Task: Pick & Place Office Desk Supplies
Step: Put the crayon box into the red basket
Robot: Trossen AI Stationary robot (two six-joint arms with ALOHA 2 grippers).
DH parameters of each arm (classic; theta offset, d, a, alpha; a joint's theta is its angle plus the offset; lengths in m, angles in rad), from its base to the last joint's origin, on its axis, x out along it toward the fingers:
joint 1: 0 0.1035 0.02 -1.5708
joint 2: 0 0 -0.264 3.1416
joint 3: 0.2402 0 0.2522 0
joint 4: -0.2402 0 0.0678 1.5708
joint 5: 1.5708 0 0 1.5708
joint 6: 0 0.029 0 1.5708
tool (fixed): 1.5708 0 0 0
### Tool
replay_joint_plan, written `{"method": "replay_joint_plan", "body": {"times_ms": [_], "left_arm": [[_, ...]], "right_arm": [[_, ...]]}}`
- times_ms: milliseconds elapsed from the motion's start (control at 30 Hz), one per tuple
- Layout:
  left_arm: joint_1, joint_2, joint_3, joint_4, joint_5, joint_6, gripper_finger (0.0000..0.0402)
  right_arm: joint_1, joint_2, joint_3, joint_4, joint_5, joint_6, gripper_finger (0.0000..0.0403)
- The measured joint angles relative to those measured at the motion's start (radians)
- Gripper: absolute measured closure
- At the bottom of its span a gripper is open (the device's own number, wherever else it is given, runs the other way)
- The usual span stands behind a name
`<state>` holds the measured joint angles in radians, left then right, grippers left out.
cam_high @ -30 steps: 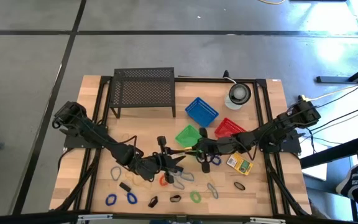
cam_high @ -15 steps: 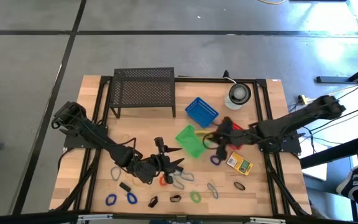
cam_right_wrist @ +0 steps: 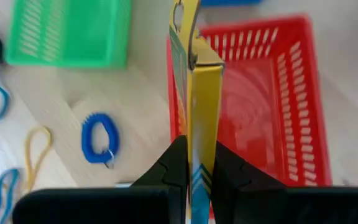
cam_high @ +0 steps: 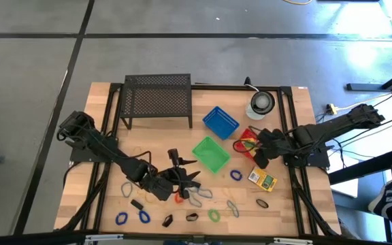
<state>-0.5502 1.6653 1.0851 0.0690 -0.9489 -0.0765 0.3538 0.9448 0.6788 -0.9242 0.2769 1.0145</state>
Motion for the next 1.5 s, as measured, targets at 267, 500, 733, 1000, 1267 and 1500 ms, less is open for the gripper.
{"method": "replay_joint_plan", "body": {"times_ms": [267,500,733,1000,1267,1500], "left_arm": [[0.002,0.000,0.000,0.001,0.000,-0.015,0.0210],[0.002,0.000,0.000,-0.021,0.000,-0.022,0.0210],[0.002,0.000,0.000,-0.044,0.000,-0.045,0.0210],[0.002,0.000,0.000,-0.052,0.000,-0.052,0.0210],[0.002,0.001,0.000,-0.074,0.000,-0.060,0.0210],[0.002,0.001,0.000,-0.074,-0.003,-0.031,0.0210]], "right_arm": [[-0.046,0.138,0.000,-0.077,0.005,-0.001,0.0367],[-0.107,0.227,0.000,-0.104,-0.005,-0.032,0.0366],[-0.169,0.299,0.003,-0.097,-0.002,-0.083,0.0365],[-0.198,0.312,-0.003,-0.099,-0.009,-0.092,0.0317],[-0.198,0.312,0.012,-0.109,-0.005,-0.110,0.0239],[-0.195,0.311,0.189,-0.196,-0.005,-0.115,0.0222]]}}
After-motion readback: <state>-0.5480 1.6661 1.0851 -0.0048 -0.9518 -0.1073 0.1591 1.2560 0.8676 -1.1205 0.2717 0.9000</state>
